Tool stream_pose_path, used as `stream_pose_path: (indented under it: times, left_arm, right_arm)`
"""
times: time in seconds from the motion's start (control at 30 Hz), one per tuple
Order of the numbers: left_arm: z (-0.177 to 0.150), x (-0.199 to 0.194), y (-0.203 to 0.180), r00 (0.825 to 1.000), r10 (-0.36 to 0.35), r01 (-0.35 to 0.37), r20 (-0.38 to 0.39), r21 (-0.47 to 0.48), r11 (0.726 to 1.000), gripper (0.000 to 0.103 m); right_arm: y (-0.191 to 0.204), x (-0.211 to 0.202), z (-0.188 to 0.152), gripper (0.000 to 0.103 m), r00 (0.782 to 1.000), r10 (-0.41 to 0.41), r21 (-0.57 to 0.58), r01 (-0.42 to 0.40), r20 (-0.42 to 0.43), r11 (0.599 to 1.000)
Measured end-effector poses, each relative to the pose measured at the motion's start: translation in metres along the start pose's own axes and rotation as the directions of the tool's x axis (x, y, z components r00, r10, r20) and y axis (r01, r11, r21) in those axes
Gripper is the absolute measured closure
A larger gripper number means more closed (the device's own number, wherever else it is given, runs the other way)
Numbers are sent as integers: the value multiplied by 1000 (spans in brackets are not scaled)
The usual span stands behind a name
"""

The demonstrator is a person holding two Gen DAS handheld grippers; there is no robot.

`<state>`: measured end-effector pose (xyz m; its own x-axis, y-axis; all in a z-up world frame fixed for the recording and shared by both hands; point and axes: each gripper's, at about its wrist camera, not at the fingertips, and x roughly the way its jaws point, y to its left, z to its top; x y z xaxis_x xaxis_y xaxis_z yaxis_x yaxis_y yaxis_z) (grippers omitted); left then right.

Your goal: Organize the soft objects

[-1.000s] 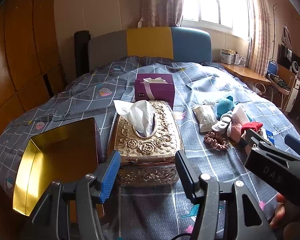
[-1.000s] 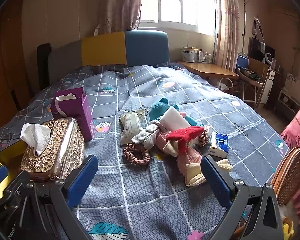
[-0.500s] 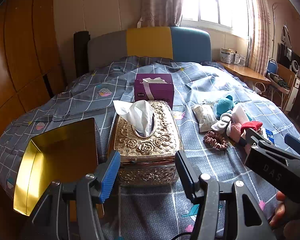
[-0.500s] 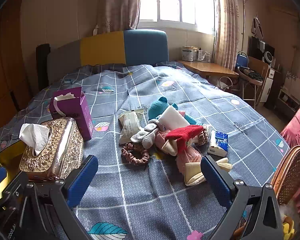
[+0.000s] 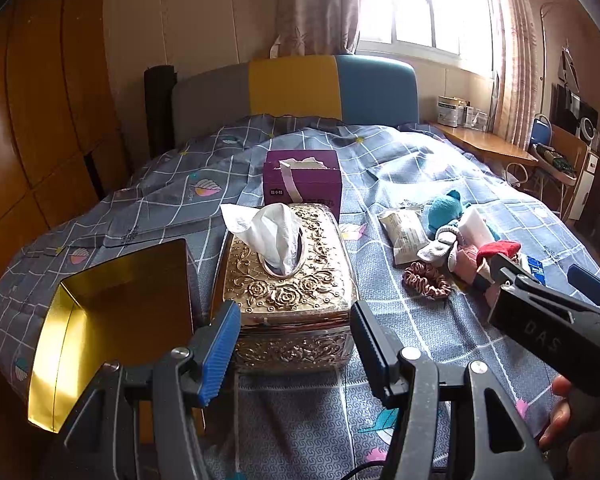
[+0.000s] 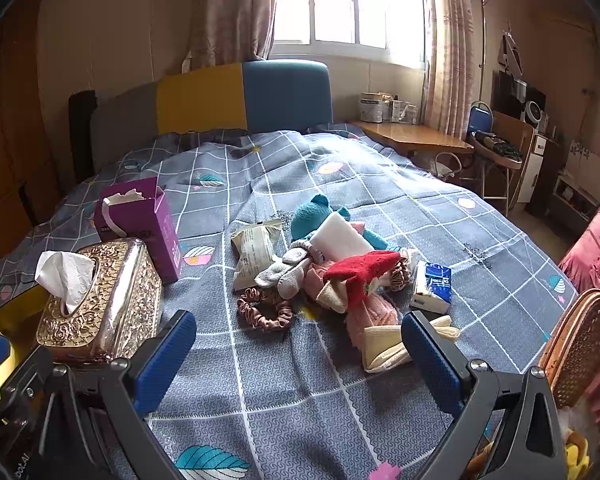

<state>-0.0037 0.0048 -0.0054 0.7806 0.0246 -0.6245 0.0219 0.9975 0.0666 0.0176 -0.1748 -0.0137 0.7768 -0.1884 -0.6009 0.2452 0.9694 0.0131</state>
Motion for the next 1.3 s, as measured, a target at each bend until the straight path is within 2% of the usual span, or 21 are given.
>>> stream_pose_path:
  times: [0.6,0.77,0.9,0.97,1.03,1.1,1.17,1.23,1.27,1.3]
  left_arm:
    - [2,0,-8,1000,-20,21,-3,18,1000,46]
    - [4,2,-14,999,-46,46,-5,39,998,46]
    - [10,4,-20,991,-132,133,-14,59,989,44]
    - [19,5,-24,974,-226,227,-33,58,972,36]
    - [32,10,-26,945,-322,324,-61,23,946,29]
    - [46,18,-34,928,-361,364,-92,18,931,29]
    - [58,27,-44,903,-414,419,-112,28,908,28]
    - [73,41,-56,891,-429,436,-149,19,900,29]
    - [81,50,-63,878,-446,456,-172,16,890,28]
    - [85,57,-68,875,-448,458,-183,9,889,28]
  right_arm:
    - [-12,3,4,0,1000,-10,25,10,0,1000]
    - [-30,10,10,0,1000,-19,67,20,-18,998]
    - [-49,19,16,0,999,-28,101,31,-35,994]
    - [-59,26,22,0,999,-30,112,34,-41,993]
    - [-72,35,32,0,998,-36,136,42,-48,990]
    - [-87,44,44,0,998,-42,163,49,-43,985]
    - [-100,56,56,0,997,-65,177,73,-46,981]
    - [-112,67,66,0,996,-71,194,78,-46,978]
    - [-118,73,70,0,996,-79,200,87,-46,976]
    - [-123,79,74,0,995,-87,206,95,-47,974]
